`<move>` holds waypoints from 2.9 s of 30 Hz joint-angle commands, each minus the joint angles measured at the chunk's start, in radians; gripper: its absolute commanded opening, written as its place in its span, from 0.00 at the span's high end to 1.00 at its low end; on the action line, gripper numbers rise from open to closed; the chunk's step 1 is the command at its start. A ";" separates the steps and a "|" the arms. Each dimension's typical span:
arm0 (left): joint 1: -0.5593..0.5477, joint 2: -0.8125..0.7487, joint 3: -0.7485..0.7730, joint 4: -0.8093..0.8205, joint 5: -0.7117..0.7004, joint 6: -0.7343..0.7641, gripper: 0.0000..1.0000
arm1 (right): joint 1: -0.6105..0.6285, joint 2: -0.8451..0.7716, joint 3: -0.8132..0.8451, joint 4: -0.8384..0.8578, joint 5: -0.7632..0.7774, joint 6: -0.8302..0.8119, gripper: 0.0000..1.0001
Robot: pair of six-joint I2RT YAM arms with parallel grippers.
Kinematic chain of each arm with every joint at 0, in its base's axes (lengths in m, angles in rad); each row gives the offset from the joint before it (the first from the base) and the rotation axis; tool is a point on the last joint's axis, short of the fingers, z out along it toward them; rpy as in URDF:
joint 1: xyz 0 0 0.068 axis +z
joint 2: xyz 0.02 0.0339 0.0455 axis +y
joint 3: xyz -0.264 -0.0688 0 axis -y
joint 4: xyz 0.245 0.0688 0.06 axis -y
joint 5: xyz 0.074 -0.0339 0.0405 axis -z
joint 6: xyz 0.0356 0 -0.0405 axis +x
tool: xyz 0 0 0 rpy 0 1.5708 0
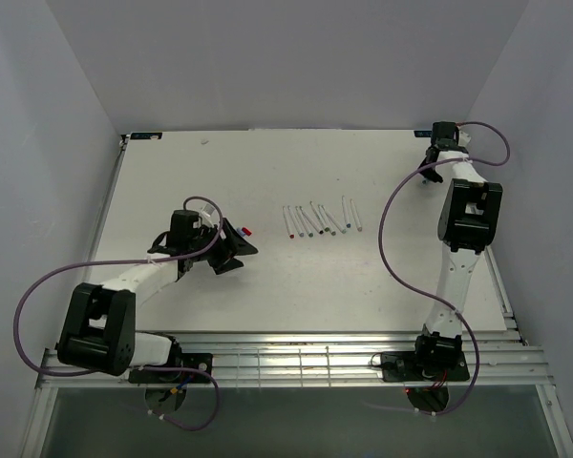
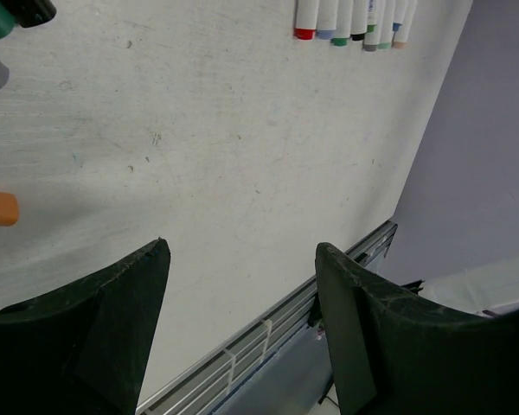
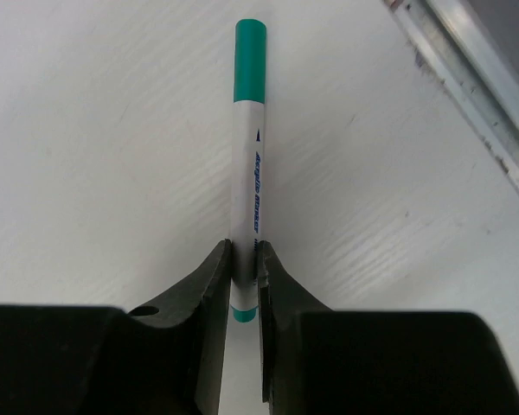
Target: Open the pen caps
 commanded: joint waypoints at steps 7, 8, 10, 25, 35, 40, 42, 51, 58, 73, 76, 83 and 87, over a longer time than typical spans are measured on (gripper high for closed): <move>-0.006 -0.127 0.009 0.016 -0.012 0.000 0.20 | 0.080 -0.323 -0.328 0.046 -0.153 -0.051 0.92; -0.006 -0.130 0.013 0.017 -0.009 0.000 0.19 | 0.087 -0.357 -0.372 0.060 -0.172 -0.057 0.92; -0.006 -0.131 0.035 0.022 0.003 -0.002 0.19 | 0.118 -0.455 -0.493 0.109 -0.190 -0.072 0.92; -0.016 -0.020 0.190 0.108 0.049 -0.155 0.19 | 0.411 -0.842 -0.815 0.186 -0.553 -0.158 0.92; -0.096 0.172 0.297 0.192 0.062 -0.256 0.19 | 0.572 -0.865 -0.897 0.295 -0.834 -0.164 0.92; -0.108 0.224 0.335 0.205 0.036 -0.253 0.19 | 0.632 -0.871 -0.901 0.324 -0.877 -0.138 0.92; -0.108 0.243 0.343 0.206 0.036 -0.256 0.19 | 0.650 -0.865 -0.888 0.322 -0.885 -0.137 0.92; -0.110 0.257 0.363 0.212 0.022 -0.264 0.20 | 0.707 -0.829 -0.874 0.334 -0.887 -0.118 0.92; -0.110 0.261 0.355 0.223 0.031 -0.285 0.25 | 0.736 -0.798 -0.857 0.344 -0.870 -0.114 0.92; -0.110 0.235 0.326 0.254 0.037 -0.305 0.48 | 0.758 -0.764 -0.854 0.376 -0.848 -0.097 0.92; -0.110 0.232 0.315 0.260 0.039 -0.305 0.50 | 0.756 -0.759 -0.848 0.376 -0.848 -0.094 0.92; -0.108 0.226 0.305 0.264 0.040 -0.302 0.68 | 0.758 -0.767 -0.848 0.400 -0.847 -0.092 0.92; -0.108 0.231 0.311 0.264 0.049 -0.301 0.89 | 0.756 -0.775 -0.852 0.396 -0.842 -0.107 0.92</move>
